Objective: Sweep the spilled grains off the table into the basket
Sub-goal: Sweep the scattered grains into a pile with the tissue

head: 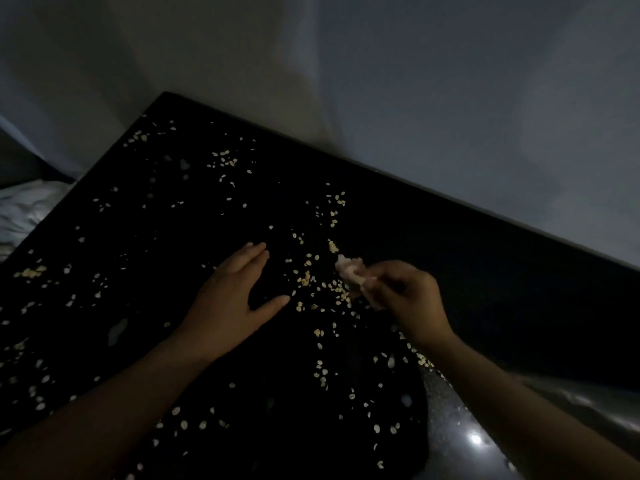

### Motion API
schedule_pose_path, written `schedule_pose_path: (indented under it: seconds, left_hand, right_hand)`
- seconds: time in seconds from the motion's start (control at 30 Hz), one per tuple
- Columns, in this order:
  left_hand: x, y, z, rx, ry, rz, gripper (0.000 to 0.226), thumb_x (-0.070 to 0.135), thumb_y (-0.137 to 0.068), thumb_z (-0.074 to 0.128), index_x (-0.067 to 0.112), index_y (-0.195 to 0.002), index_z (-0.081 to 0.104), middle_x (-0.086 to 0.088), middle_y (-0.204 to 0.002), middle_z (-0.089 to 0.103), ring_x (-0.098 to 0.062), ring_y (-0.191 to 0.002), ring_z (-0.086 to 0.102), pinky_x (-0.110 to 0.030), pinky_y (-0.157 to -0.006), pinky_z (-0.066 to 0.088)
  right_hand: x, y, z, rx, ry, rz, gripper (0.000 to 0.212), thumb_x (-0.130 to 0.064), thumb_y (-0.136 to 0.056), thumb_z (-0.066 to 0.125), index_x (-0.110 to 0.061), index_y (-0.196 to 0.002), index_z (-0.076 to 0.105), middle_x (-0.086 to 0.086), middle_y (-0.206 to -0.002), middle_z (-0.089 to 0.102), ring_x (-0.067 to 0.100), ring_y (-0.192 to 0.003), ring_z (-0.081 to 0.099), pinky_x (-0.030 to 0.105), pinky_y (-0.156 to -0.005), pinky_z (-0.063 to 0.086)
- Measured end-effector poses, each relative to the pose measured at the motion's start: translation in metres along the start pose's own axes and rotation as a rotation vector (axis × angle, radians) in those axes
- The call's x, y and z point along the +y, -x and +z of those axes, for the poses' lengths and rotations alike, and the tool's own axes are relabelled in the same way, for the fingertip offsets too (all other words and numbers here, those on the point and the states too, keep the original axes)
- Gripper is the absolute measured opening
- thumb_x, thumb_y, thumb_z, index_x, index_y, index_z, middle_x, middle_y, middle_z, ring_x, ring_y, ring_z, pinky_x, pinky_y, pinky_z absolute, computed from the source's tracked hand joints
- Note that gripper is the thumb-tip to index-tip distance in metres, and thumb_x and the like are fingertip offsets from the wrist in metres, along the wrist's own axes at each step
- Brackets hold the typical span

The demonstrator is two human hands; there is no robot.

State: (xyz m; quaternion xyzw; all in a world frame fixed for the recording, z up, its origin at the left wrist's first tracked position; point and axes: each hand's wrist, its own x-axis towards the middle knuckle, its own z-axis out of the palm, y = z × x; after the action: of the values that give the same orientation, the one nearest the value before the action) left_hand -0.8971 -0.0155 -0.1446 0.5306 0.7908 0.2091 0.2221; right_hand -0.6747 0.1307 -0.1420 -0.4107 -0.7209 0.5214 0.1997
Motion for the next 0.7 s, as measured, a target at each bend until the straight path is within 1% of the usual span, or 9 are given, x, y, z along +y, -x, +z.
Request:
schedule_pose_path:
  seconds: [0.1, 0.17, 0.23, 0.33, 0.43, 0.53, 0.57, 0.63, 0.7]
  left_hand:
    - [-0.011, -0.007, -0.006, -0.047, -0.082, 0.025, 0.097, 0.076, -0.072, 0.031, 0.018, -0.149, 0.027, 0.010, -0.157, 0.015, -0.002, -0.143, 0.004, -0.023, -0.112, 0.008]
    - [-0.019, -0.014, -0.009, -0.039, -0.139, 0.019, 0.098, 0.077, -0.072, 0.027, 0.017, -0.149, 0.025, 0.007, -0.158, 0.013, -0.006, -0.145, 0.003, -0.027, -0.115, 0.009]
    - [-0.024, -0.021, -0.012, -0.024, -0.174, -0.009, 0.100, 0.078, -0.072, 0.025, 0.016, -0.150, 0.024, 0.004, -0.159, 0.012, -0.010, -0.145, 0.004, -0.029, -0.116, 0.009]
    - [-0.030, -0.027, -0.014, -0.032, -0.194, -0.025, 0.103, 0.080, -0.070, 0.024, 0.015, -0.150, 0.022, 0.004, -0.159, 0.009, -0.012, -0.145, 0.006, -0.026, -0.114, 0.007]
    - [-0.034, -0.027, -0.011, -0.029, -0.200, -0.006, 0.102, 0.080, -0.072, 0.026, 0.014, -0.150, 0.022, 0.003, -0.159, 0.009, -0.013, -0.145, 0.006, -0.027, -0.114, 0.008]
    - [-0.033, -0.027, -0.008, 0.000, -0.188, -0.005, 0.101, 0.078, -0.073, 0.028, 0.012, -0.149, 0.025, 0.002, -0.159, 0.011, -0.011, -0.144, 0.006, -0.027, -0.114, 0.007]
    - [-0.033, -0.027, -0.008, 0.007, -0.179, -0.009, 0.101, 0.078, -0.072, 0.028, 0.012, -0.148, 0.026, 0.002, -0.159, 0.012, -0.010, -0.144, 0.006, -0.027, -0.114, 0.007]
    - [-0.032, -0.027, -0.008, 0.008, -0.166, -0.010, 0.101, 0.078, -0.072, 0.028, 0.011, -0.148, 0.027, 0.002, -0.159, 0.012, -0.010, -0.144, 0.006, -0.029, -0.115, 0.008]
    - [-0.033, -0.026, -0.008, 0.006, -0.168, -0.007, 0.101, 0.079, -0.073, 0.028, 0.012, -0.148, 0.026, 0.003, -0.159, 0.011, -0.012, -0.145, 0.007, -0.032, -0.117, 0.012]
  right_hand:
    - [-0.017, -0.027, -0.010, 0.204, -0.088, 0.061, 0.012, -0.008, -0.090, 0.062, -0.014, -0.094, 0.071, 0.000, -0.084, 0.072, 0.009, -0.075, 0.067, 0.022, -0.067, 0.055]
    - [-0.023, -0.066, -0.016, 0.350, -0.046, 0.024, 0.009, -0.014, -0.090, 0.063, -0.015, -0.089, 0.071, 0.001, -0.080, 0.071, 0.012, -0.074, 0.066, 0.027, -0.071, 0.054]
    - [-0.022, -0.110, -0.019, 0.480, -0.001, 0.033, 0.010, -0.018, -0.089, 0.062, -0.014, -0.084, 0.070, 0.001, -0.077, 0.070, 0.011, -0.070, 0.065, 0.027, -0.067, 0.052]
    - [-0.007, -0.161, -0.018, 0.607, 0.082, 0.128, 0.014, -0.014, -0.091, 0.060, -0.011, -0.101, 0.070, 0.005, -0.095, 0.071, 0.011, -0.080, 0.063, 0.024, -0.076, 0.053]
    - [0.002, -0.182, -0.006, 0.522, 0.189, 0.149, 0.020, -0.016, -0.091, 0.059, -0.011, -0.107, 0.069, 0.005, -0.100, 0.071, 0.016, -0.090, 0.064, 0.029, -0.085, 0.052]
    - [-0.004, -0.174, 0.014, 0.385, 0.223, 0.028, 0.011, -0.021, -0.091, 0.063, -0.014, -0.096, 0.069, -0.006, -0.089, 0.068, 0.004, -0.085, 0.060, 0.008, -0.072, 0.043]
    - [-0.009, -0.165, 0.020, 0.328, 0.195, -0.043, 0.007, -0.021, -0.090, 0.065, -0.016, -0.092, 0.069, -0.010, -0.086, 0.067, 0.000, -0.082, 0.060, 0.008, -0.071, 0.042]
    - [-0.007, -0.138, 0.031, 0.190, 0.188, -0.155, 0.007, -0.020, -0.089, 0.066, -0.015, -0.092, 0.070, -0.010, -0.088, 0.068, 0.003, -0.083, 0.063, 0.021, -0.077, 0.048]
    - [-0.005, -0.100, 0.035, 0.041, 0.213, -0.138, 0.010, -0.019, -0.091, 0.062, -0.016, -0.097, 0.069, -0.009, -0.091, 0.066, 0.011, -0.087, 0.063, 0.031, -0.078, 0.051]
